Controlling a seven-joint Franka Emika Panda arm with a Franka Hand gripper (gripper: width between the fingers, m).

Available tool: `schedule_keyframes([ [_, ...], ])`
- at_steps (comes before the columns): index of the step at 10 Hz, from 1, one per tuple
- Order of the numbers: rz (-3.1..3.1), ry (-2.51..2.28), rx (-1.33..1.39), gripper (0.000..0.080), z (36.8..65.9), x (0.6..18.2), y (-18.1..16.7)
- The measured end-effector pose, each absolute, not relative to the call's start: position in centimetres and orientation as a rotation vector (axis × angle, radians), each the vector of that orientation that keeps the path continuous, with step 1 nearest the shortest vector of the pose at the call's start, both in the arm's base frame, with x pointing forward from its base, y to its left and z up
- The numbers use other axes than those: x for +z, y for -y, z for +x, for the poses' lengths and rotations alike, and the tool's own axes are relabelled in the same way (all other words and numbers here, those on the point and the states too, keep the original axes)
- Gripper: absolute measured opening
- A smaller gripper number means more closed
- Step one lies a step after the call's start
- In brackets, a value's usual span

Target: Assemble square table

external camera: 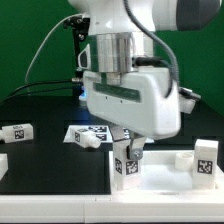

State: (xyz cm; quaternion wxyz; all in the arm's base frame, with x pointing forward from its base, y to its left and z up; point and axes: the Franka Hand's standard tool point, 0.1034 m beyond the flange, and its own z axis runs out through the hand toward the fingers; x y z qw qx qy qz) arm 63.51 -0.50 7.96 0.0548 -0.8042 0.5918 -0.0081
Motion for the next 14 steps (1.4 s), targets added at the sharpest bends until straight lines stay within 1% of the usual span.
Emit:
schedule_keyframes([
  [3, -1.929, -2.314, 0.05, 0.0284, 63.6, 8.0, 0.2],
  [5, -1.805, -2.421, 0.057, 0.0284, 63.5, 7.6, 0.0],
  [8, -1.783, -2.438, 0.055, 0.0287, 63.5, 7.6, 0.0],
  [9, -1.787, -2.435, 0.055, 0.0506, 63.5, 7.6, 0.0],
  [10, -1.825, -2.402, 0.058, 0.0506, 63.5, 8.1, -0.2],
  [11, -1.832, -2.376, 0.06, 0.0622, 63.5, 9.5, -0.8],
  [12, -1.836, -2.355, 0.077, 0.0641, 63.0, 11.0, -1.7],
  [13, -1.842, -2.345, 0.094, 0.0647, 62.7, 11.8, -2.2],
  [14, -1.844, -2.349, 0.094, 0.0647, 62.7, 11.4, -2.1],
])
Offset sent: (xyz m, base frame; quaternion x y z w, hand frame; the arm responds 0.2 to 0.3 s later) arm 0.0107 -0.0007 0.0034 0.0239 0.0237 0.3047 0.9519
